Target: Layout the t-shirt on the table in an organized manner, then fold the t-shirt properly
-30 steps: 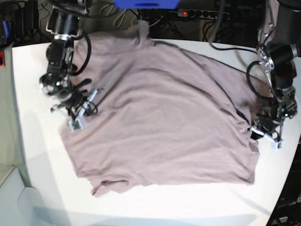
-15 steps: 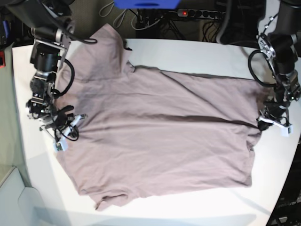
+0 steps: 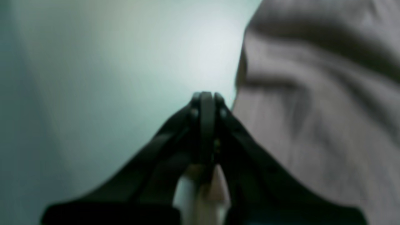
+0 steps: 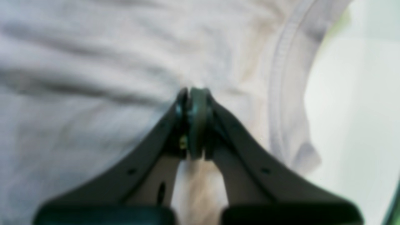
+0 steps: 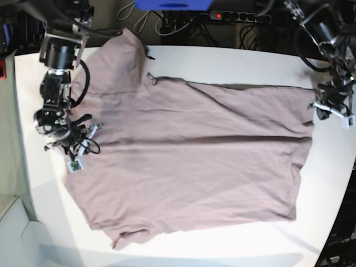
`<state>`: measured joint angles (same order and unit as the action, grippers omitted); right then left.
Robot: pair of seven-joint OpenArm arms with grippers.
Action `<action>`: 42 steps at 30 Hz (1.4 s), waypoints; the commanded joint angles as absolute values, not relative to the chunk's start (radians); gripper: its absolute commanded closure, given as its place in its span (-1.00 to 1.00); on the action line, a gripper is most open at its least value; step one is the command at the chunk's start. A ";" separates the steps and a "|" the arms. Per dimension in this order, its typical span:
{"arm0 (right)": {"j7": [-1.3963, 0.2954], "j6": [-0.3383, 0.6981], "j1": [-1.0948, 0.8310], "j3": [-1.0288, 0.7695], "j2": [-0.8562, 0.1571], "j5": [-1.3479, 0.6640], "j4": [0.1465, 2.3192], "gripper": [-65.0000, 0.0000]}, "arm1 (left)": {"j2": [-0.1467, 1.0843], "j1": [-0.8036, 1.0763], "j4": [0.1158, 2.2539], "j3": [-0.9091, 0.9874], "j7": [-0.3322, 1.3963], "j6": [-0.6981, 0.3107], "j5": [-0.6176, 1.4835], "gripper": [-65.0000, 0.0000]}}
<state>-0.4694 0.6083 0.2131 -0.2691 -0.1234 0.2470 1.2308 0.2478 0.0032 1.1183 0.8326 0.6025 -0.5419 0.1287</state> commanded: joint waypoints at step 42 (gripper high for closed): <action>-0.625 0.608 -0.240 -0.145 -0.041 0.232 1.836 1.00 | 0.119 0.019 1.592 0.802 0.952 -0.698 0.033 1.00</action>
